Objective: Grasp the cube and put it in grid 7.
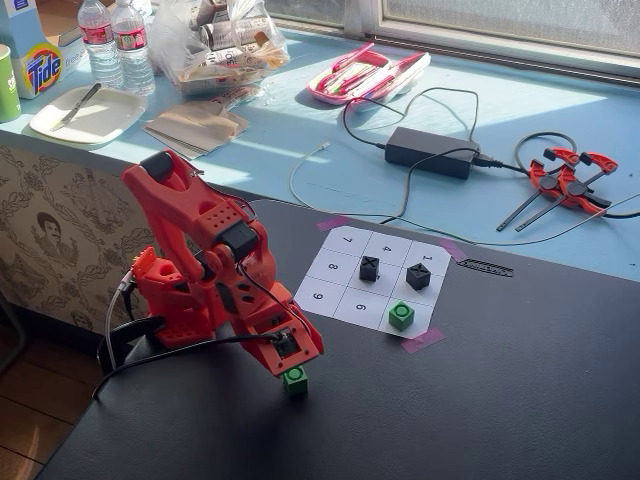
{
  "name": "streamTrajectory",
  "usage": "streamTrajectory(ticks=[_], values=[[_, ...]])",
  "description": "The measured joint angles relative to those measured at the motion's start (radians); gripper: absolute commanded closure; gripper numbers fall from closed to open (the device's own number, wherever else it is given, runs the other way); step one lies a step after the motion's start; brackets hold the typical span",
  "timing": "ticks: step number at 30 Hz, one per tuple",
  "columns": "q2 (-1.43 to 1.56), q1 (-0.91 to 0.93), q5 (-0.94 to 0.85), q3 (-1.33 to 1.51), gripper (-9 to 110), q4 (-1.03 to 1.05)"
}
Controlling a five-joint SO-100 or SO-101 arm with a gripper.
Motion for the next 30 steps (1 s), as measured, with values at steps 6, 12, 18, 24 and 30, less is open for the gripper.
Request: streamTrajectory(ticks=[6,12,18,24,30], values=[[0.000,-0.005,0.014,0.063,89,-0.080],[0.041,-0.006,0.049,0.063,101,-0.089],[0.080,-0.012,0.052,0.063,101,-0.084],[0.117,-0.140,0.110,-0.069,101,0.091],[0.198,-0.551,0.193,-0.314,101,0.287]])
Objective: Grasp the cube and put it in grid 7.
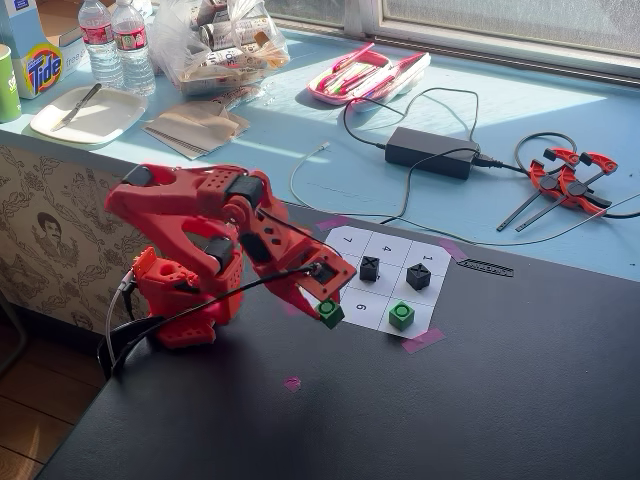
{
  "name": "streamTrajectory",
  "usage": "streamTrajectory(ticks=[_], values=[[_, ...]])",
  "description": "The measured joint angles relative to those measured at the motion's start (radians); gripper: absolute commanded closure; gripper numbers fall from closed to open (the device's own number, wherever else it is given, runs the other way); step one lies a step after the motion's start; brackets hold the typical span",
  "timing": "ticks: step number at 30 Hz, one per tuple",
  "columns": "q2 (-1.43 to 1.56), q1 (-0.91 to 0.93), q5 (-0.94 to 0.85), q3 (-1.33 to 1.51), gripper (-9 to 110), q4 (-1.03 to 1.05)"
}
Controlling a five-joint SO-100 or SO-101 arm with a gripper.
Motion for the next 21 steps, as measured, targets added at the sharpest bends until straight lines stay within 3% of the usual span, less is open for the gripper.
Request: streamTrajectory(ticks=[3,13,21], values=[[-0.066,-0.233,0.031,-0.146,101,0.048],[-0.620,-0.724,0.055,-0.667,101,0.249],[-0.969,-0.876,0.066,-0.770,101,0.193]])
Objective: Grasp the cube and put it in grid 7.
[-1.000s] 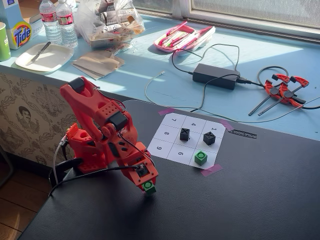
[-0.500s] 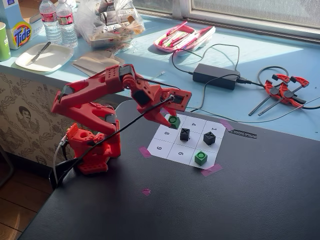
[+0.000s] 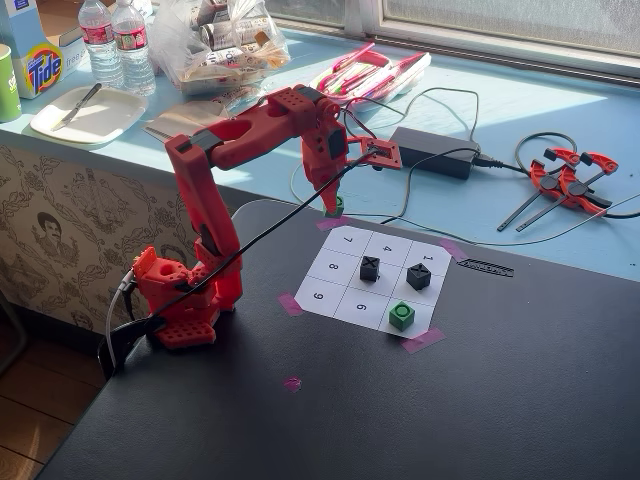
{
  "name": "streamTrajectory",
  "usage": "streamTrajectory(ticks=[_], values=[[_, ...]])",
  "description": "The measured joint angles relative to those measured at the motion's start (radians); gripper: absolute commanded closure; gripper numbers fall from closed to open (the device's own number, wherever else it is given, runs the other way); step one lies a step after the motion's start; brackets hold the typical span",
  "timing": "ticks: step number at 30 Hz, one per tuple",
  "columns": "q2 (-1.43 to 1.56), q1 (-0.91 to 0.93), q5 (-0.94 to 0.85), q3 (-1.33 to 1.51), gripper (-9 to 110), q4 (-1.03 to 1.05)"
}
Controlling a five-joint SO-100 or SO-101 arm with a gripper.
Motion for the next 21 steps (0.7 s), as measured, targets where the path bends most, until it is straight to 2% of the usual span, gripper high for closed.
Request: streamTrajectory(ticks=[17,21], values=[[-0.295,-0.018,0.009,0.026,99,-0.330],[-0.324,-0.028,0.008,0.026,93,-0.368]])
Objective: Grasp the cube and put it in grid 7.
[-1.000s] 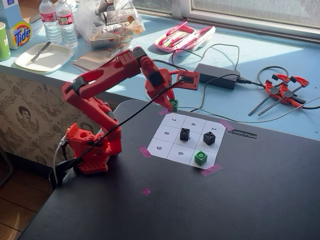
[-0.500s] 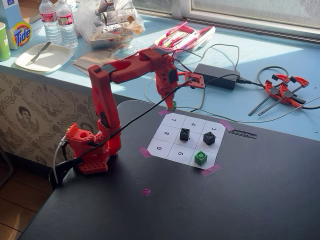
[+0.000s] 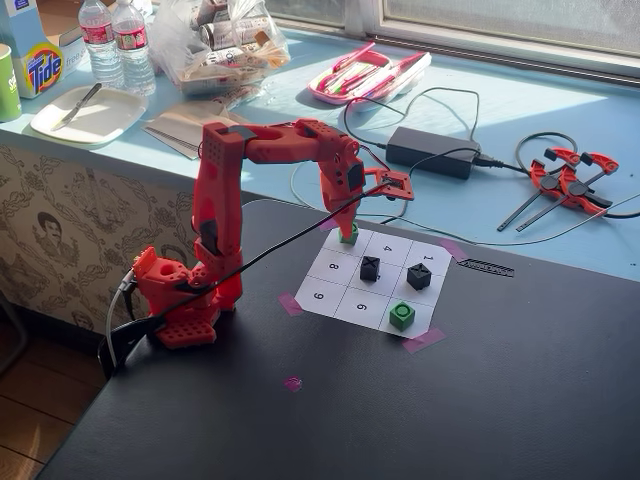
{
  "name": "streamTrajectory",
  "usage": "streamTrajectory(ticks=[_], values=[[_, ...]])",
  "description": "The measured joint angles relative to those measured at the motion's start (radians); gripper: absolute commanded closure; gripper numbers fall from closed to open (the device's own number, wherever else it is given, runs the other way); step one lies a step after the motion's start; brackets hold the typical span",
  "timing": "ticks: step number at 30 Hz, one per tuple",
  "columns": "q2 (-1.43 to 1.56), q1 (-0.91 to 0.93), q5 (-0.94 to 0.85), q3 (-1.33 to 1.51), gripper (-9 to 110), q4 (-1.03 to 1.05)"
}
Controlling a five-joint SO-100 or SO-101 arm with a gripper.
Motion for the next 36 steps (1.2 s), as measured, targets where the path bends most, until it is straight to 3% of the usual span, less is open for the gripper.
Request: streamTrajectory(ticks=[4,13,19,24,30,36], values=[[-0.003,-0.003,0.023,-0.003,86,0.003],[0.009,0.046,0.055,-0.255,86,0.308],[0.218,0.161,0.054,-0.324,86,0.446],[0.552,0.428,0.084,-0.115,85,0.330],[0.865,0.796,0.365,0.192,86,0.236],[1.172,1.039,0.442,0.601,101,0.112]])
